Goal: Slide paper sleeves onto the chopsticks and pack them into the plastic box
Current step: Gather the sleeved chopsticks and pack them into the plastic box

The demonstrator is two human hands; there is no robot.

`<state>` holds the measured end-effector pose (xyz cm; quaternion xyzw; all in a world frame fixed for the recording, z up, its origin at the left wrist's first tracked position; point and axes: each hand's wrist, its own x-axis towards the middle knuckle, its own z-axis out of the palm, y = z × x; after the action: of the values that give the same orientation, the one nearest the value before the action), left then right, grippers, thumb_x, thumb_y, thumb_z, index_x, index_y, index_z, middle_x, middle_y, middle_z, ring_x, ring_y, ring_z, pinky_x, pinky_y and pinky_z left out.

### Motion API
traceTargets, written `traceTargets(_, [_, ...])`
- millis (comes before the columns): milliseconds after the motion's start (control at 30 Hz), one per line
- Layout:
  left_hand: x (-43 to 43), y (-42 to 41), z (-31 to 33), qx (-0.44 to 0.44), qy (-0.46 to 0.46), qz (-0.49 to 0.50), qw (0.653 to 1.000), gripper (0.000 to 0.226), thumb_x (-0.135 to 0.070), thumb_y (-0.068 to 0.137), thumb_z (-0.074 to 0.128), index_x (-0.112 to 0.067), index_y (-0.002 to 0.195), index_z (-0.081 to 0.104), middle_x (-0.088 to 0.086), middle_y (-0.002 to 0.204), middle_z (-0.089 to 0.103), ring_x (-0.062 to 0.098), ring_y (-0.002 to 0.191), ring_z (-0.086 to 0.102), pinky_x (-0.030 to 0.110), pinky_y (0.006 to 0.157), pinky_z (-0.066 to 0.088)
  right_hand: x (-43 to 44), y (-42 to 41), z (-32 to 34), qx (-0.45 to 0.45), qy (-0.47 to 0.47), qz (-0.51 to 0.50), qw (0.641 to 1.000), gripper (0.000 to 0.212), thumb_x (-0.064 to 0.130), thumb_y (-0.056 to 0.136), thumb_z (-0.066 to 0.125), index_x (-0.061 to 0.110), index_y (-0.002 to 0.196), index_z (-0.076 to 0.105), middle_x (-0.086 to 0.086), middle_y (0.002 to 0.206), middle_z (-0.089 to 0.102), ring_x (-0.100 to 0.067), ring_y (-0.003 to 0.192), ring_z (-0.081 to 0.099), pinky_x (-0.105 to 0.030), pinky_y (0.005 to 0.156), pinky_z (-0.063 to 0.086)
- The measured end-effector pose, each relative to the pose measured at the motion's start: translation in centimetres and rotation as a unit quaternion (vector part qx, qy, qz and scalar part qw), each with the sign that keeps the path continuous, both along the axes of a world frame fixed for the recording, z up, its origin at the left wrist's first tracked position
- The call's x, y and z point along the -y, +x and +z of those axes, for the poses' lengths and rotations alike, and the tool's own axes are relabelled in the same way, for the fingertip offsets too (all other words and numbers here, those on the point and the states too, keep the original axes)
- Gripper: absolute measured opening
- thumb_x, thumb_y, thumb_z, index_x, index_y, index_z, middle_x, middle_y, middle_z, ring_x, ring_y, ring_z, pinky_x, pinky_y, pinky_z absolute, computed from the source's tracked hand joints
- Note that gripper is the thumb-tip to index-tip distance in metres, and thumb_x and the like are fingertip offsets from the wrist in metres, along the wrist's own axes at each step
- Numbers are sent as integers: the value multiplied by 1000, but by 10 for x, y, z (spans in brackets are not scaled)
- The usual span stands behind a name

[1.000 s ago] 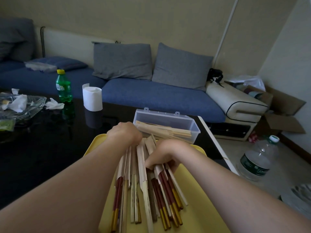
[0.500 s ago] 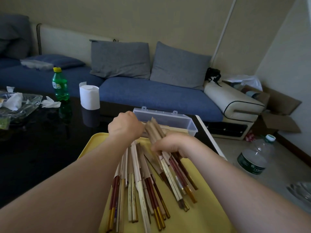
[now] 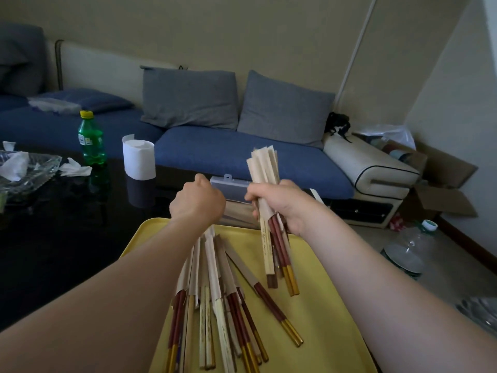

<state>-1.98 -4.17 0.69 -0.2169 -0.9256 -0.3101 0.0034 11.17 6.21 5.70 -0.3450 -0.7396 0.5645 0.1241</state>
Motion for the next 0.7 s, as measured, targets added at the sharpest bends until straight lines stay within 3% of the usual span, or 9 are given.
traceTargets(133, [-4, -2, -2, -5, -10, -16, 1000, 30, -32, 101, 54, -13, 124, 54, 6, 99, 59, 26, 88, 63, 38, 71, 54, 2, -17, 17, -79, 263, -44, 961, 27, 20, 82, 78, 15, 104, 63, -1, 86, 70, -22, 74, 71, -22, 57, 50])
traceTargets(200, [-6, -3, -4, 0, -11, -18, 1000, 31, -33, 101, 54, -14, 125, 54, 6, 102, 60, 26, 90, 63, 39, 74, 55, 0, -30, 23, -144, 358, -31, 922, 26, 18, 85, 78, 18, 107, 65, 3, 95, 68, -19, 83, 66, -6, 53, 40])
traceTargets(300, [-7, -5, -6, 0, -1, -18, 1000, 32, -34, 98, 60, -15, 123, 52, 6, 102, 59, 25, 90, 63, 38, 72, 54, -5, -47, 23, -237, 444, -2, 864, 36, 15, 92, 77, 12, 126, 66, -3, 111, 75, -16, 95, 68, 1, 62, 42])
traceTargets(400, [-6, -11, -7, -3, 14, -27, 1000, 40, -36, 93, 66, -15, 121, 47, 7, 108, 55, 27, 92, 60, 40, 71, 51, -12, -59, 12, -279, 497, 44, 821, 29, 11, 95, 76, 9, 122, 64, 3, 97, 72, -10, 84, 65, -3, 68, 44])
traceTargets(433, [-5, -14, -7, -3, 20, -29, 999, 44, -36, 92, 68, -14, 123, 44, 8, 113, 53, 29, 94, 59, 42, 72, 49, -16, -62, 6, -274, 513, 65, 811, 25, 11, 97, 75, 9, 118, 64, 5, 93, 69, -11, 82, 64, -6, 68, 45])
traceTargets(533, [-4, -19, -8, -2, 48, -30, 998, 57, -36, 89, 70, -12, 130, 38, 11, 121, 46, 31, 97, 57, 42, 72, 47, -32, -68, -14, -204, 536, 109, 811, 21, 15, 100, 74, 13, 118, 61, -2, 97, 71, -22, 89, 69, -34, 75, 55])
traceTargets(633, [-5, -23, -12, 10, 92, -30, 995, 63, -35, 85, 73, -12, 130, 35, 10, 125, 44, 31, 102, 56, 41, 72, 46, -48, -71, -32, -85, 540, 123, 828, 31, 23, 101, 75, 19, 126, 58, -6, 112, 74, -31, 103, 71, -43, 84, 56])
traceTargets(700, [-7, -25, -15, 3, 126, -51, 991, 63, -30, 83, 75, -15, 129, 35, 9, 128, 44, 34, 112, 55, 48, 84, 51, -58, -70, -40, 17, 537, 118, 835, 33, 27, 98, 76, 25, 126, 58, -6, 116, 75, -35, 109, 69, -47, 88, 53])
